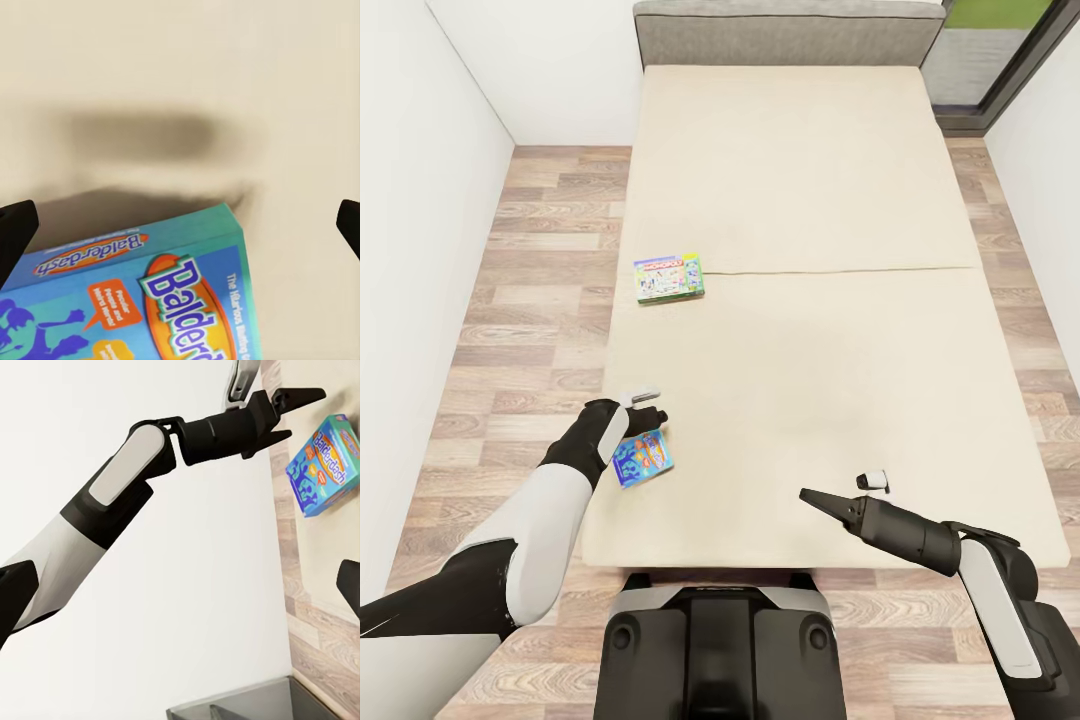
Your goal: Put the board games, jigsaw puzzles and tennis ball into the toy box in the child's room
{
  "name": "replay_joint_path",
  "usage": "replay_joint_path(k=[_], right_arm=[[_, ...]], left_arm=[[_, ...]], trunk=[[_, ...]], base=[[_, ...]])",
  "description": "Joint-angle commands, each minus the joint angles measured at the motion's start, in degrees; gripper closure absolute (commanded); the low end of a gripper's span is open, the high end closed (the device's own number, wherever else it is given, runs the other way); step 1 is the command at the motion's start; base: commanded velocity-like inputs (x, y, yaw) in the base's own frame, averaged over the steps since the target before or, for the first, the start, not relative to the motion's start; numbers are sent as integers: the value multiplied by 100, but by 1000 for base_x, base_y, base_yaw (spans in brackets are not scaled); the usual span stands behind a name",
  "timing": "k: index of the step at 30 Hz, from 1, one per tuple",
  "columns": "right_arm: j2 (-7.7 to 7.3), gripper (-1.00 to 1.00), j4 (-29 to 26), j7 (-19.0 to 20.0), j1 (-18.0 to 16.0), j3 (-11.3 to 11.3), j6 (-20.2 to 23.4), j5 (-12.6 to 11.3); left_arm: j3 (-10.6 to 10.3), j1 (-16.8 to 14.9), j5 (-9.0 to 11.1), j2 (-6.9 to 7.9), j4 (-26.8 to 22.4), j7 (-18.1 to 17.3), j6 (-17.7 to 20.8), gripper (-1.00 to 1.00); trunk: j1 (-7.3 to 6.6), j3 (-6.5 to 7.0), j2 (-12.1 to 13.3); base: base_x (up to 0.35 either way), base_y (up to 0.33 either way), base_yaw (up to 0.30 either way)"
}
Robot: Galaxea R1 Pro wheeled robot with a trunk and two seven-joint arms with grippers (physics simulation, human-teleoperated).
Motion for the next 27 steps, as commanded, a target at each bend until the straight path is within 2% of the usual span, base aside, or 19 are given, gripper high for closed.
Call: replay_joint_path(k=[1, 27], right_arm=[[-1, -100, -1, 28, -3, -4, 20, 18], [-1, -100, -1, 37, -3, -4, 18, 18]], left_arm=[[30, -2, 18, -7, -9, 23, 29, -100], [21, 6, 9, -5, -8, 14, 29, -100]], trunk=[[3, -8, -9], [3, -225, -9]], base=[[0, 0, 0], [0, 0, 0]])
